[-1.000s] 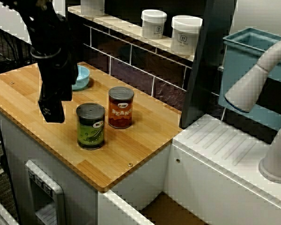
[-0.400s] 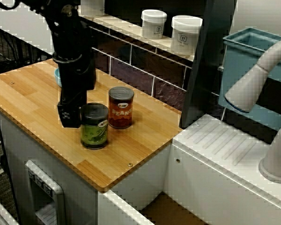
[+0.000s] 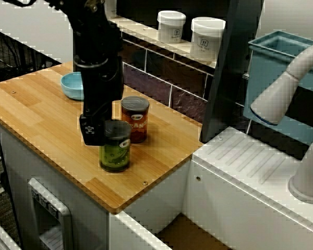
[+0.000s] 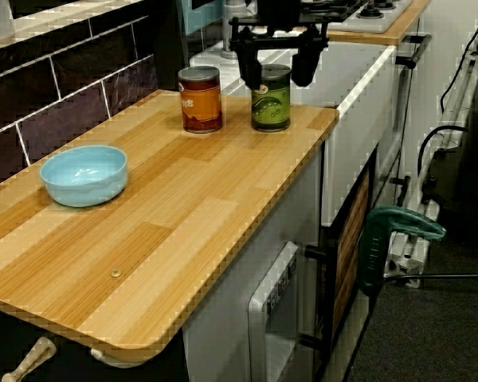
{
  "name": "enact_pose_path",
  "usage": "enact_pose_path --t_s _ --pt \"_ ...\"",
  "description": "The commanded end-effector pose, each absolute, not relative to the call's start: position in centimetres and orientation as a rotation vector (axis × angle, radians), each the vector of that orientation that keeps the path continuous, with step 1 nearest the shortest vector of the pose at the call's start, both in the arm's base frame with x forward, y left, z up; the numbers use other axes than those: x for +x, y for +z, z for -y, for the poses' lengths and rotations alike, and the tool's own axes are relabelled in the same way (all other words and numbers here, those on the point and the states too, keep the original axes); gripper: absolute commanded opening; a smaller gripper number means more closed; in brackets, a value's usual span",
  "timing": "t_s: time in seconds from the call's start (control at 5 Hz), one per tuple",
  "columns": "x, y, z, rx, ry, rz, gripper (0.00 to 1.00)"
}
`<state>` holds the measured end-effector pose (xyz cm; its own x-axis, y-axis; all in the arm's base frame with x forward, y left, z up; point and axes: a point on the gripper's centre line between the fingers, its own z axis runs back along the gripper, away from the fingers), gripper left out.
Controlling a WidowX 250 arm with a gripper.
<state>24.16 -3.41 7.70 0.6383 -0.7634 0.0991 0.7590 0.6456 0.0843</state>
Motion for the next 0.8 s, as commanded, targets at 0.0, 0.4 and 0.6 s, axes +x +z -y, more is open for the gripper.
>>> enact_pose_path --t_s 0.0,0.4,0.6 --pt "26.6 10.4 4.8 -0.001 -0.764 0.180 1.00" --pt "26.9 10.8 4.7 -0.009 -0.709 0.175 1.00" --pt "25.6 11.7 3.4 -0.006 -0.695 0.190 1.00"
